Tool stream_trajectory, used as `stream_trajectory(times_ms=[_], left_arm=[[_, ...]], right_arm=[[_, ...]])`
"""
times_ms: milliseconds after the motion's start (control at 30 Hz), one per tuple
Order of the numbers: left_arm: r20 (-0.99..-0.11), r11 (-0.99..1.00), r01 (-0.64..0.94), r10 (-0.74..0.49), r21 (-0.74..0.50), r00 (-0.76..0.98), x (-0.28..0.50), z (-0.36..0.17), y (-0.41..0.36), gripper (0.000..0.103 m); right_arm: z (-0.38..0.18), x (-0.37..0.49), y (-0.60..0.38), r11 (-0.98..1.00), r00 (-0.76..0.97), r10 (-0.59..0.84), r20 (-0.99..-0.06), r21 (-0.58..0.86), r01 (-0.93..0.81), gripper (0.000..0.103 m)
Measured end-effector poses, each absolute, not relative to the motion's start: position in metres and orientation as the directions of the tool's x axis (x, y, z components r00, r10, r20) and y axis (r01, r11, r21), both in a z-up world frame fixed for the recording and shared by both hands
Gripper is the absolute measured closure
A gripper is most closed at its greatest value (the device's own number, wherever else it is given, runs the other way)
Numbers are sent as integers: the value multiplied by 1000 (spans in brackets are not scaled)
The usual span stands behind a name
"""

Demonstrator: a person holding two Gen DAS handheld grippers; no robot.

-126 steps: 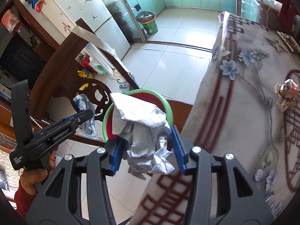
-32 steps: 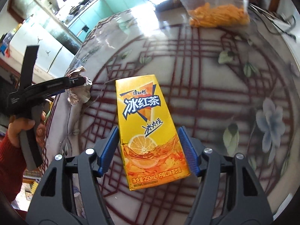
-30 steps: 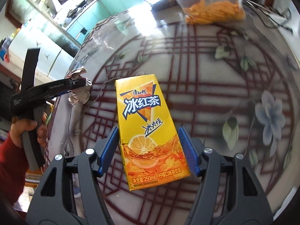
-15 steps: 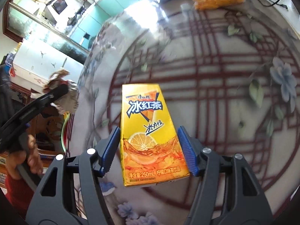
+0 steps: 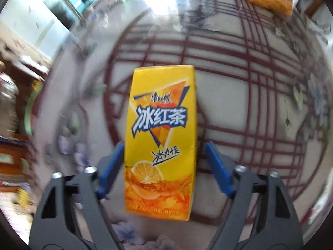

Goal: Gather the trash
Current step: 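Carry crumpled paper and iced-tea carton from the table over the red bucket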

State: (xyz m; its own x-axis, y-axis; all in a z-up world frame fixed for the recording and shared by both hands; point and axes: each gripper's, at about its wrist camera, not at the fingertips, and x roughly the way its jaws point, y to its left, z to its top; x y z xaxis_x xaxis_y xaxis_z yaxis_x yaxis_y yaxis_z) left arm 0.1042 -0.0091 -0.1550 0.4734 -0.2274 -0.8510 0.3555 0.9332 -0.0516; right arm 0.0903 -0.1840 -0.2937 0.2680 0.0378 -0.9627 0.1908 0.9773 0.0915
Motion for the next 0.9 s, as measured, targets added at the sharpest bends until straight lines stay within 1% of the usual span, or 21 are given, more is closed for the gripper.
stream_trajectory(times_ms=[33,67,133,233,333,467,600,900], left_arm=[[-848,932,357,-232,-55,477,103,-153,-4,62],[-844,932,358,-235,-55,481,101,-151,0,62],[-835,932,360,-238,-52,495,100,-146,11,62],[-830,933,353,-253,-73,497,101,-143,30,62],[-826,934,348,-260,-84,499,100,-143,51,62],[-828,936,337,-265,-98,494,103,-146,82,62],[-827,942,316,-263,-110,497,108,-147,116,62],[-821,959,256,-240,-120,517,124,-149,188,62]], right_arm=[[-293,91,-178,982,267,7,-964,57,180,44],[-292,91,-176,981,266,12,-964,63,184,44],[-286,88,-178,962,279,70,-958,139,235,44],[-269,81,-175,948,327,73,-942,167,269,44],[-247,74,-169,920,381,125,-916,250,301,44],[-224,72,-148,898,425,166,-890,314,308,44],[-205,76,-109,890,457,211,-864,364,276,44],[-177,101,-14,907,482,273,-833,389,159,44]])
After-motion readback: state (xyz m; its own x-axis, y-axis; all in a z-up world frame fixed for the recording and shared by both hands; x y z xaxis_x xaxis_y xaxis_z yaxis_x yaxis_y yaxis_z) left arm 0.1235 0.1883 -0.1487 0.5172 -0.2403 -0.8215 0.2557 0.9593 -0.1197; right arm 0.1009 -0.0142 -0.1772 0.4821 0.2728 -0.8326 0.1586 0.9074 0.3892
